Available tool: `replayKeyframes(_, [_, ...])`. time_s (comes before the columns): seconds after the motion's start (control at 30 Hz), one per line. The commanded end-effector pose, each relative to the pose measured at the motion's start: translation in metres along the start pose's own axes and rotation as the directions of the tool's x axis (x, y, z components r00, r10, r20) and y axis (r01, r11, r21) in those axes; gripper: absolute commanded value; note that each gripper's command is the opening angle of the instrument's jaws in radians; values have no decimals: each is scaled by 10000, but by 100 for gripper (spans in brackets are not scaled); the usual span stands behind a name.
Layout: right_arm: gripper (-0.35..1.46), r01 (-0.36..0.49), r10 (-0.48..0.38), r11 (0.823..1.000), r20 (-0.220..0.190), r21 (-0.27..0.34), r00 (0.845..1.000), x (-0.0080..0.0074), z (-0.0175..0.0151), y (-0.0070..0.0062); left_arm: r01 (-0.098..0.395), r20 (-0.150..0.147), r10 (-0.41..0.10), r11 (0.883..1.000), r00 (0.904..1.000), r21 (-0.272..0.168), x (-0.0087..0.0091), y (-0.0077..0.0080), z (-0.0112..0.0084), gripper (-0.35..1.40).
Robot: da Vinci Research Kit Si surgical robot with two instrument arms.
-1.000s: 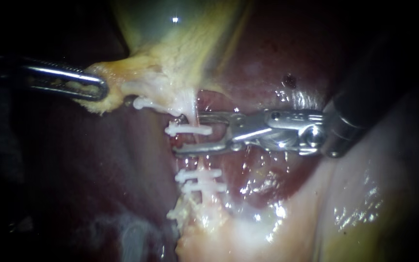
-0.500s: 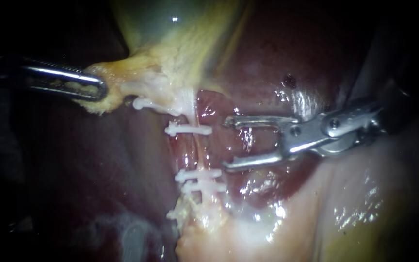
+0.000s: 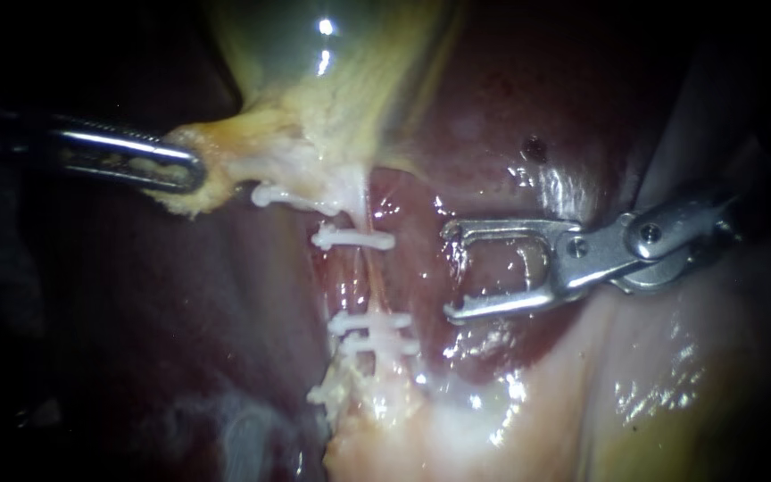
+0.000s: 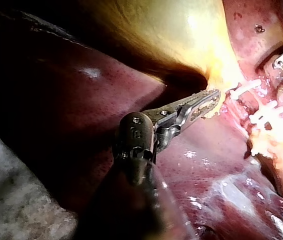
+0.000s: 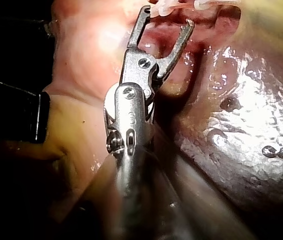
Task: Going back third clip right tube
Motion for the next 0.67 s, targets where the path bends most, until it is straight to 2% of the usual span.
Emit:
replayKeyframes(0.03, [50, 4, -4, 10000, 2, 6, 10000, 0, 1, 0, 52, 42, -52, 10000, 10000, -15, -2, -2, 5, -35])
replayKeyframes(0.3, [50, 6, -6, 10000, 2, 9, 10000, 1, 1, -2, -1, 85, 2, 10000, 10000, -60, -6, -5, 42, -35])
replayKeyframes(0.67, [50, 2, -2, 10000, 1, 8, 10000, 2, 1, -2, -26, 101, 27, 10000, 9999, -82, -10, -5, 45, -35])
